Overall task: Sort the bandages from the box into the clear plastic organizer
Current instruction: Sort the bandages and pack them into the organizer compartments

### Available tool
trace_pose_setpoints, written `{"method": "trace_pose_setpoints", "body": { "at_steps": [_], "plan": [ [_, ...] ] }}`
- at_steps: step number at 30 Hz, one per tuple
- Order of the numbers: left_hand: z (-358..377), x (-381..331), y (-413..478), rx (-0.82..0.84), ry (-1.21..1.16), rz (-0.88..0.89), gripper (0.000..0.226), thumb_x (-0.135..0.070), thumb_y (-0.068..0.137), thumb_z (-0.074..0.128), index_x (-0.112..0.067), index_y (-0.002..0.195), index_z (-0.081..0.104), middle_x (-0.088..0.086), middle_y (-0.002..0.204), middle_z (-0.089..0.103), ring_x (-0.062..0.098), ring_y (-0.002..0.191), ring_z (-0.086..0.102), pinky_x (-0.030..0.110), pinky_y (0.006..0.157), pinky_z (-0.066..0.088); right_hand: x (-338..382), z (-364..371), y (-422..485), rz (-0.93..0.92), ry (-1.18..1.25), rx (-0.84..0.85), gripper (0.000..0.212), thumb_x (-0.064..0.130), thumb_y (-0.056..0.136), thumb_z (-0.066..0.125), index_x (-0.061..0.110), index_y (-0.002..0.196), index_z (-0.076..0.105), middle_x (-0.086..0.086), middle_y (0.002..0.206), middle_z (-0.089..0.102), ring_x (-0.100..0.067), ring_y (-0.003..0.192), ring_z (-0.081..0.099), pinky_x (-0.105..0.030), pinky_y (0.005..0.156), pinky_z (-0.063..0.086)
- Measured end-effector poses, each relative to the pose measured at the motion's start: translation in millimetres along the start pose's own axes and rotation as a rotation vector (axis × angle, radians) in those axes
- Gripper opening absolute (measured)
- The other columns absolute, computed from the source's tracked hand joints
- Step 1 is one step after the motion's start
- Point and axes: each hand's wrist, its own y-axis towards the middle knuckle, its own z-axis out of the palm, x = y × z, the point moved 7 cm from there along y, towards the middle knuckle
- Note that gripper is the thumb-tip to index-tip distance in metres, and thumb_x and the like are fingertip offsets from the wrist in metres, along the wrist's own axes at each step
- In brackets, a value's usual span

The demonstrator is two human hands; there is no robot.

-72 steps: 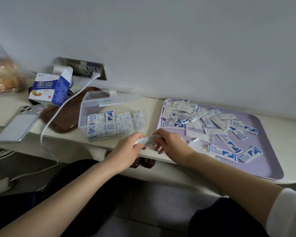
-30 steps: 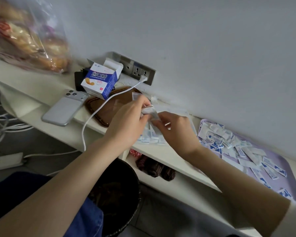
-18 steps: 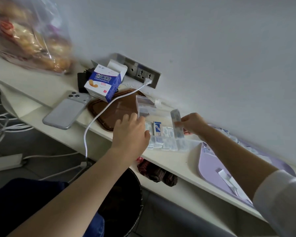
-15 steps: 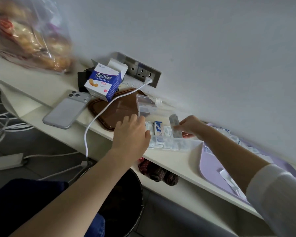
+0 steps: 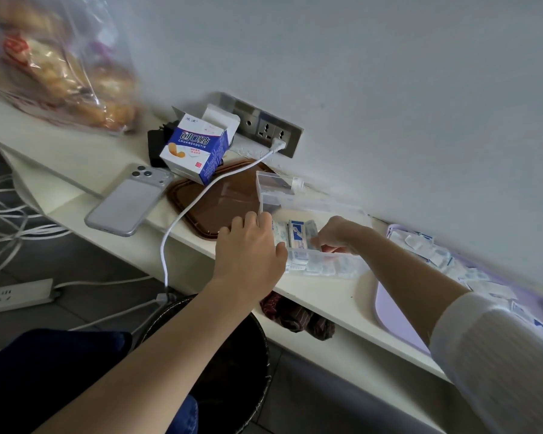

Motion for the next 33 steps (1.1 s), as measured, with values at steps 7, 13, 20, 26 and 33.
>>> {"method": "trace_pose_setpoints", "body": {
  "at_steps": [7,13,20,26,33],
  "plan": [
    [-0.7,-1.5,-1.5,0.001,0.011,-0.027,0.037,-0.041,0.095,0.038,-0.014,0.121,0.039,0.004,0.117,0.048,0.020,0.105,0.047,0.032,0.085,0.037,5.8,-5.3,-6.8,-0.013,-0.166,-0.074,0.018,0.011,0.087,0.056,-0.001,0.097,0.065,-0.009,0.095,0.072,-0.018,0.069,0.061,-0.018,0.053,0.046],
    [-0.4,-2.2,-1.5,0.014,-0.003,-0.031,0.036,-0.041,0.096,0.037,-0.015,0.121,0.039,0.004,0.118,0.048,0.019,0.105,0.047,0.032,0.085,0.038,9.1,-3.7,-6.0,-0.038,-0.152,-0.078,0.016,0.007,0.090,0.051,-0.002,0.100,0.060,-0.013,0.102,0.070,-0.019,0.072,0.061,-0.019,0.058,0.050],
    [0.5,-2.5,-2.1,0.031,0.020,-0.023,0.035,-0.040,0.096,0.036,-0.014,0.120,0.040,0.005,0.118,0.047,0.019,0.105,0.047,0.032,0.086,0.038,5.9,-2.3,-3.3,-0.066,-0.184,-0.074,0.023,0.012,0.093,0.048,-0.003,0.105,0.061,-0.013,0.108,0.068,-0.018,0.074,0.059,-0.019,0.056,0.047],
    [4.4,-5.4,-2.3,0.035,0.083,0.009,0.039,-0.040,0.097,0.034,-0.014,0.122,0.046,0.006,0.119,0.046,0.020,0.105,0.047,0.033,0.085,0.039,7.2,-18.6,-23.1,-0.213,-0.197,-0.179,0.033,0.022,0.098,0.042,-0.003,0.113,0.057,-0.015,0.113,0.065,-0.028,0.099,0.064,-0.036,0.089,0.052],
    [-6.1,-22.0,-10.3,-0.120,0.327,0.087,0.028,-0.034,0.089,0.048,-0.011,0.104,0.056,0.009,0.109,0.052,0.026,0.103,0.047,0.037,0.082,0.037,-8.1,-43.0,-87.4,-0.558,-0.315,-0.546,0.033,0.017,0.098,0.038,0.016,0.131,0.046,-0.002,0.124,0.058,-0.022,0.113,0.053,-0.032,0.081,0.042]
  ]
}}
